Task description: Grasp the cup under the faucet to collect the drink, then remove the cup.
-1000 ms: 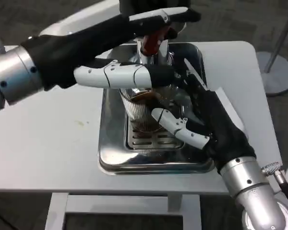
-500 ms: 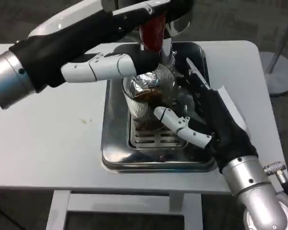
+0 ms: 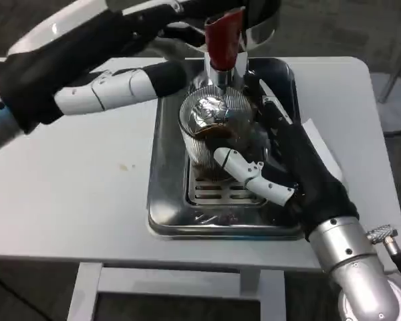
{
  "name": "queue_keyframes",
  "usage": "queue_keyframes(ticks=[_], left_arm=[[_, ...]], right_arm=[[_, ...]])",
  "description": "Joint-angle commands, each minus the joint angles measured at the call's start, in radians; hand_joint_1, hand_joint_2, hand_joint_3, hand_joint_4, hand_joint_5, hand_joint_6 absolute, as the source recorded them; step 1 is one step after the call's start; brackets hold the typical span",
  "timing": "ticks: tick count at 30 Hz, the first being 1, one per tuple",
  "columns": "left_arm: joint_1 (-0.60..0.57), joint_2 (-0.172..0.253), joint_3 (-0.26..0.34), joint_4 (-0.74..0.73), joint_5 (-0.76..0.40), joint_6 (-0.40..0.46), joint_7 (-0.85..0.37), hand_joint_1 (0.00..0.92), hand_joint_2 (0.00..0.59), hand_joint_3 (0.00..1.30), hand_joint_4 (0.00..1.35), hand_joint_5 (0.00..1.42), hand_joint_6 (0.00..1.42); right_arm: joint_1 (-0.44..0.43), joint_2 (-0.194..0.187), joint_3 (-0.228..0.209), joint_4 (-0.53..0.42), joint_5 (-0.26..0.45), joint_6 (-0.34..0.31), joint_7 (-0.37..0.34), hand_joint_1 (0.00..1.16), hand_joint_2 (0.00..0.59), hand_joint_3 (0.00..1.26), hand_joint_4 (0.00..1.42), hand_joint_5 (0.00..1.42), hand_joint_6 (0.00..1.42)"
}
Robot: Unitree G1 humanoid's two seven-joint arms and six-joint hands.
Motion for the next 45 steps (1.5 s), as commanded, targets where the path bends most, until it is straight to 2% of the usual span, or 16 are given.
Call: queue_keyframes(ticks=[1, 10, 15, 29, 38, 45], left_arm=[[0.042, 0.000, 0.047, -0.042, -0.027, -0.024, 0.017, 0.000, 0.048, 0.17, 0.16, 0.24, 0.35], [0.178, 0.035, 0.167, -0.151, -0.067, 0.011, 0.012, 0.000, 0.037, 0.18, 0.18, 0.27, 0.36], [0.298, 0.051, 0.241, -0.190, -0.084, 0.026, 0.009, 0.000, 0.038, 0.19, 0.19, 0.27, 0.36], [0.576, 0.033, 0.403, -0.264, -0.102, 0.038, 0.009, 0.000, 0.036, 0.20, 0.19, 0.29, 0.37], [0.670, 0.026, 0.447, -0.270, -0.101, 0.026, 0.019, 0.000, 0.030, 0.20, 0.20, 0.29, 0.37], [0.693, 0.030, 0.445, -0.257, -0.084, 0.025, 0.019, 0.000, 0.028, 0.20, 0.20, 0.28, 0.37]], right_arm=[[0.007, 0.007, 0.001, 0.002, 0.014, -0.027, -0.009, 0.59, 0.285, 0.03, 0.06, 0.11, 0.24], [0.009, 0.004, -0.006, -0.002, 0.029, -0.030, -0.005, 0.58, 0.278, 0.03, 0.06, 0.12, 0.25], [0.012, -0.003, -0.010, 0.001, 0.046, -0.023, 0.001, 0.63, 0.242, 0.00, 0.08, 0.12, 0.25], [0.006, -0.009, -0.014, 0.027, 0.060, 0.000, 0.014, 0.66, 0.221, 0.00, 0.04, 0.10, 0.24], [0.011, -0.016, -0.046, 0.027, 0.087, 0.002, 0.008, 0.65, 0.233, 0.00, 0.05, 0.10, 0.23], [0.009, -0.029, -0.054, 0.023, 0.103, 0.004, 0.022, 0.64, 0.234, 0.00, 0.05, 0.10, 0.23]])
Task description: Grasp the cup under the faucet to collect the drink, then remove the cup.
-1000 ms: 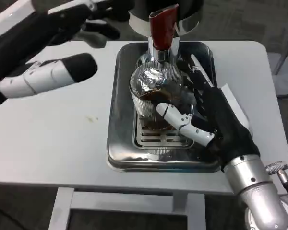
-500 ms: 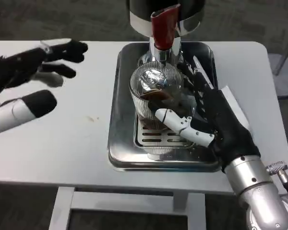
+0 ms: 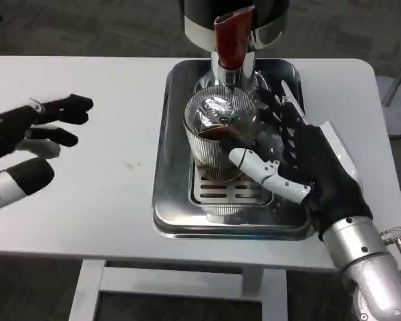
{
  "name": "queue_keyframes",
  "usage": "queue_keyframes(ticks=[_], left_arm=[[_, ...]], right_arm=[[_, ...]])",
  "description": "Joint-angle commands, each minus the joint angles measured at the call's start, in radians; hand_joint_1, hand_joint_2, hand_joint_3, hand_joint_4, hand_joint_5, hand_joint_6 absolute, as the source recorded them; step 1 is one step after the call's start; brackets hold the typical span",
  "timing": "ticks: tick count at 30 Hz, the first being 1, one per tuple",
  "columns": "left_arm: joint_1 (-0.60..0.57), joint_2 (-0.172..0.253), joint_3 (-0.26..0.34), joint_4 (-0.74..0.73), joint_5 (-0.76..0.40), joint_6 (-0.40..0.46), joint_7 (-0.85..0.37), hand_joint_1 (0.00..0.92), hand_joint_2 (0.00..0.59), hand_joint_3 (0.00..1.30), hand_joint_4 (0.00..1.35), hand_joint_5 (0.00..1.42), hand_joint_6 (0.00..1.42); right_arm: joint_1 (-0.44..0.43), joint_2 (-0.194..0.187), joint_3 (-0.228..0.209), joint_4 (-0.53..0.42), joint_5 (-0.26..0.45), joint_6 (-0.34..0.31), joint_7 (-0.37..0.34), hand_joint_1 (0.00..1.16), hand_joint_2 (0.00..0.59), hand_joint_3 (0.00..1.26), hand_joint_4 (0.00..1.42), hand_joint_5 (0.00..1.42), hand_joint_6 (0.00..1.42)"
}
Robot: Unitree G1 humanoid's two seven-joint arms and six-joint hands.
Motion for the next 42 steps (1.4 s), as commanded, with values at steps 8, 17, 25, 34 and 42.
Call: queue_keyframes(ticks=[8, 17, 25, 34, 42], left_arm=[[0.064, -0.003, -0.011, 0.005, 0.022, -0.001, 0.003, 0.000, 0.027, 0.20, 0.19, 0.28, 0.36], [0.119, -0.018, -0.007, -0.011, 0.026, 0.007, 0.013, 0.000, 0.036, 0.20, 0.19, 0.28, 0.35], [0.172, -0.033, -0.001, -0.033, 0.023, 0.013, 0.022, 0.000, 0.033, 0.20, 0.19, 0.28, 0.34], [0.233, -0.035, 0.019, -0.051, 0.017, 0.022, 0.013, 0.000, 0.032, 0.20, 0.19, 0.28, 0.34], [0.269, -0.028, 0.023, -0.058, 0.016, 0.037, 0.000, 0.000, 0.034, 0.20, 0.19, 0.28, 0.34]], right_arm=[[0.013, -0.009, 0.020, 0.014, 0.014, -0.002, 0.011, 0.61, 0.224, 0.00, 0.00, 0.04, 0.17], [-0.002, 0.007, 0.060, 0.039, -0.047, -0.011, -0.031, 0.60, 0.224, 0.00, 0.00, 0.03, 0.13], [-0.024, 0.038, 0.070, 0.085, -0.058, -0.037, -0.069, 0.60, 0.224, 0.00, 0.00, 0.00, 0.10], [-0.052, 0.060, 0.075, 0.140, -0.064, -0.062, -0.097, 0.60, 0.224, 0.00, 0.00, 0.00, 0.08], [-0.062, 0.074, 0.077, 0.167, -0.061, -0.088, -0.105, 0.60, 0.224, 0.00, 0.00, 0.00, 0.08]])
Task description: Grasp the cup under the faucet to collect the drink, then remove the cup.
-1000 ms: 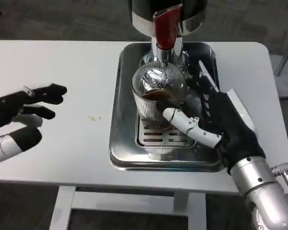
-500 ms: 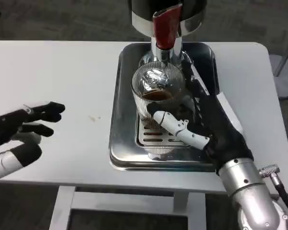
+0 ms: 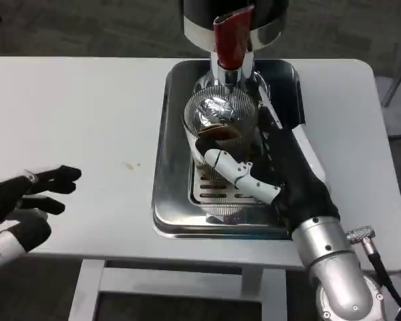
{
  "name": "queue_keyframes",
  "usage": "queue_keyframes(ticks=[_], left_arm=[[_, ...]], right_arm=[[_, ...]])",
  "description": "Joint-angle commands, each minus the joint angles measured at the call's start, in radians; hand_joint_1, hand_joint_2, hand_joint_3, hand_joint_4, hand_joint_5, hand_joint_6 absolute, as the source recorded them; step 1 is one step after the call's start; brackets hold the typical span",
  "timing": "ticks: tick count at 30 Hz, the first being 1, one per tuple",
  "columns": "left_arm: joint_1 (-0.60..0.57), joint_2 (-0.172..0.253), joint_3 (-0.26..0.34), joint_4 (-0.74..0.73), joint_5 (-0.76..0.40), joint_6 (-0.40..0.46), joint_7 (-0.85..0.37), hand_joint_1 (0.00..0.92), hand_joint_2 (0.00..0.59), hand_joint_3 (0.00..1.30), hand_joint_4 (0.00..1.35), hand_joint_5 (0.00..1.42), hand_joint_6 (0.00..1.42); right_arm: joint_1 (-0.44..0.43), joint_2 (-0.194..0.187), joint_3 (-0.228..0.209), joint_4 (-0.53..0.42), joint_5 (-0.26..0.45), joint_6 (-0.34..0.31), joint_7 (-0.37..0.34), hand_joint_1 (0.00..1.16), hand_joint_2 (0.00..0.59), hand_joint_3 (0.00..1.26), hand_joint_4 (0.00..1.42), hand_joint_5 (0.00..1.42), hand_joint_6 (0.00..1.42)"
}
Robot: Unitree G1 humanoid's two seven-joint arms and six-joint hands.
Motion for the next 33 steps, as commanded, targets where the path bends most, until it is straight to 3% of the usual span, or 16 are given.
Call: queue_keyframes(ticks=[1, 13, 33], left_arm=[[0.034, 0.006, 0.005, -0.011, -0.004, 0.016, -0.015, 0.000, 0.035, 0.20, 0.19, 0.28, 0.34], [0.057, 0.016, 0.012, -0.012, 0.001, 0.033, -0.024, 0.000, 0.029, 0.21, 0.19, 0.28, 0.33], [0.086, 0.034, 0.036, -0.003, 0.000, 0.047, -0.045, 0.000, 0.029, 0.22, 0.20, 0.28, 0.33]], right_arm=[[-0.003, 0.013, 0.006, 0.019, 0.003, -0.032, -0.006, 0.60, 0.224, 0.00, 0.00, 0.00, 0.08], [-0.006, 0.020, 0.026, 0.033, -0.036, -0.035, -0.034, 0.62, 0.221, 0.00, 0.00, 0.03, 0.13], [-0.017, 0.076, 0.070, 0.081, -0.099, -0.023, -0.118, 0.65, 0.217, 0.00, 0.06, 0.14, 0.23]])
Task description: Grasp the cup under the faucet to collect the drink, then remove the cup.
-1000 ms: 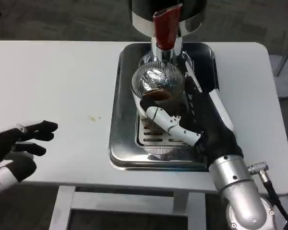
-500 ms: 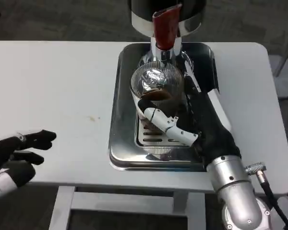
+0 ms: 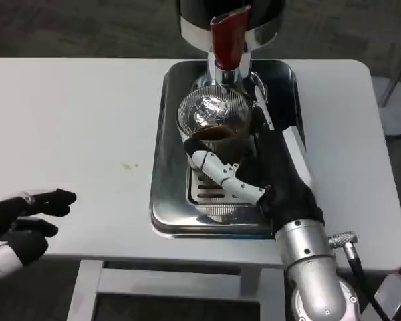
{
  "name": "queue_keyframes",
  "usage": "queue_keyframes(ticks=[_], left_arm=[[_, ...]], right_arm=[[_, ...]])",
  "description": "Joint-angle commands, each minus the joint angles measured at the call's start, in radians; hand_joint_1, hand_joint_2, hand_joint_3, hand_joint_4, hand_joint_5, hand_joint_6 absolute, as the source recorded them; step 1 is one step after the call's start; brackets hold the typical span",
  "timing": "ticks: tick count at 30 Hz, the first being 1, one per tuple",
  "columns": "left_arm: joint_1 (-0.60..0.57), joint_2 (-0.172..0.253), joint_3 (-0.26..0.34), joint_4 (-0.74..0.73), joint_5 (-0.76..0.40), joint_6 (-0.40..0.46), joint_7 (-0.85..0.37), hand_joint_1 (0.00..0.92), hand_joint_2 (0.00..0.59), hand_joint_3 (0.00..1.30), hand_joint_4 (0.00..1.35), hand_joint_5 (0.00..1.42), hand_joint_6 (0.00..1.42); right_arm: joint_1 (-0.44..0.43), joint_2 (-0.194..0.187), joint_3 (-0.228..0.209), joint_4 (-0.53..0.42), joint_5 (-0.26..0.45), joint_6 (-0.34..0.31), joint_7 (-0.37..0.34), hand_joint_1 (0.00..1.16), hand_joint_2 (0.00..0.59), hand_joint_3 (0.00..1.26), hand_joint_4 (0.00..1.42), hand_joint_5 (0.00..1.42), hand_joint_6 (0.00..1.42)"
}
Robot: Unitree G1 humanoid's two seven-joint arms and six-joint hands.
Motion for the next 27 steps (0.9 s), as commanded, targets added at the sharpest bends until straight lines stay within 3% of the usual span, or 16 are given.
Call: queue_keyframes(ticks=[1, 10, 27], left_arm=[[0.028, 0.010, 0.023, 0.002, -0.001, 0.009, -0.020, 0.000, 0.029, 0.22, 0.20, 0.28, 0.33], [0.030, 0.018, 0.026, 0.005, 0.002, 0.014, -0.026, 0.000, 0.030, 0.23, 0.20, 0.28, 0.32], [0.024, 0.029, 0.034, 0.025, 0.004, 0.018, -0.034, 0.000, 0.031, 0.24, 0.20, 0.28, 0.31]], right_arm=[[-0.004, 0.021, 0.024, 0.024, -0.019, -0.005, -0.013, 0.66, 0.220, 0.00, 0.06, 0.14, 0.24], [-0.006, 0.031, 0.034, 0.043, -0.043, 0.001, -0.033, 0.75, 0.208, 0.00, 0.11, 0.24, 0.32], [-0.012, 0.038, 0.054, 0.065, -0.102, 0.011, -0.070, 0.79, 0.207, 0.00, 0.20, 0.36, 0.43]])
